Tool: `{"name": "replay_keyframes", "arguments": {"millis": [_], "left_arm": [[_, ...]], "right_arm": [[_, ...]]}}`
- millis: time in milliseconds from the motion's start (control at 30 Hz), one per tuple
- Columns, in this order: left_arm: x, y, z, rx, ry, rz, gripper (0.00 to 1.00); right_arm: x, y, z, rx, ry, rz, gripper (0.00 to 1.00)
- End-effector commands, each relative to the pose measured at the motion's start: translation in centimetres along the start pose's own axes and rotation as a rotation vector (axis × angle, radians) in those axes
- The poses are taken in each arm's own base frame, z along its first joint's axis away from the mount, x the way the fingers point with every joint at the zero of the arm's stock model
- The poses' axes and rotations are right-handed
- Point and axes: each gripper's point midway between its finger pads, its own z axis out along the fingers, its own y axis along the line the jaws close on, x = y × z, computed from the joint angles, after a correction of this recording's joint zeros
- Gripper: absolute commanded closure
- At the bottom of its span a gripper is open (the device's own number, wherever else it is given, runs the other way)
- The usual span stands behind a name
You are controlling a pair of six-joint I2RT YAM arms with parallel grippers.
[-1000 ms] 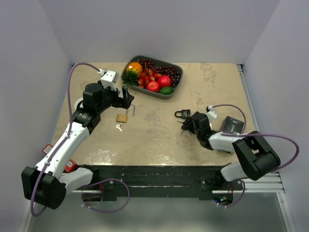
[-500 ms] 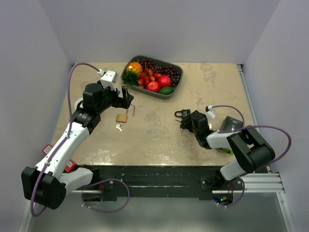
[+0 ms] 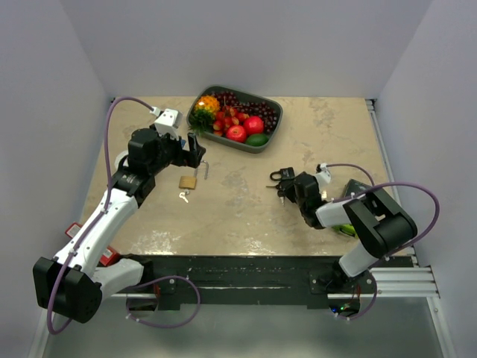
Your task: Unlock with the key
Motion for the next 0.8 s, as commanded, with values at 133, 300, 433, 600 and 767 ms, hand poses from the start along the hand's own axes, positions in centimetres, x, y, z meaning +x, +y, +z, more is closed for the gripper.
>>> {"name": "replay_keyframes", "arguments": {"millis": [133, 300, 433, 600, 767], "left_arm": [[-1.3, -0.2, -0.3, 0.003, -0.044, 0.023, 0.01], [-1.3, -0.2, -0.3, 0.003, -0.044, 0.024, 0.01], [-1.2, -0.3, -0.2, 0.006, -0.042, 0.023, 0.01], [-1.2, -0.4, -0.2, 0.012, -0.038, 0.018, 0.01], [-1.0, -0.5, 0.0, 0.024, -0.033, 0.015, 0.01]], "right_arm": [[-0.9, 0.6, 0.7, -0.002, -0.047, 0.062, 0.86], [-1.7, 0.9, 0.0, -0.019, -0.081, 0.087, 0.94], [-2.5, 1.2, -0.8, -0.039, -0.105, 0.095, 1.0], [-3.1, 1.5, -1.4, -0.056, -0.12, 0.083, 1.0], [-3.7, 3.0, -2.1, -0.134, -0.133, 0.008, 1.0]]}}
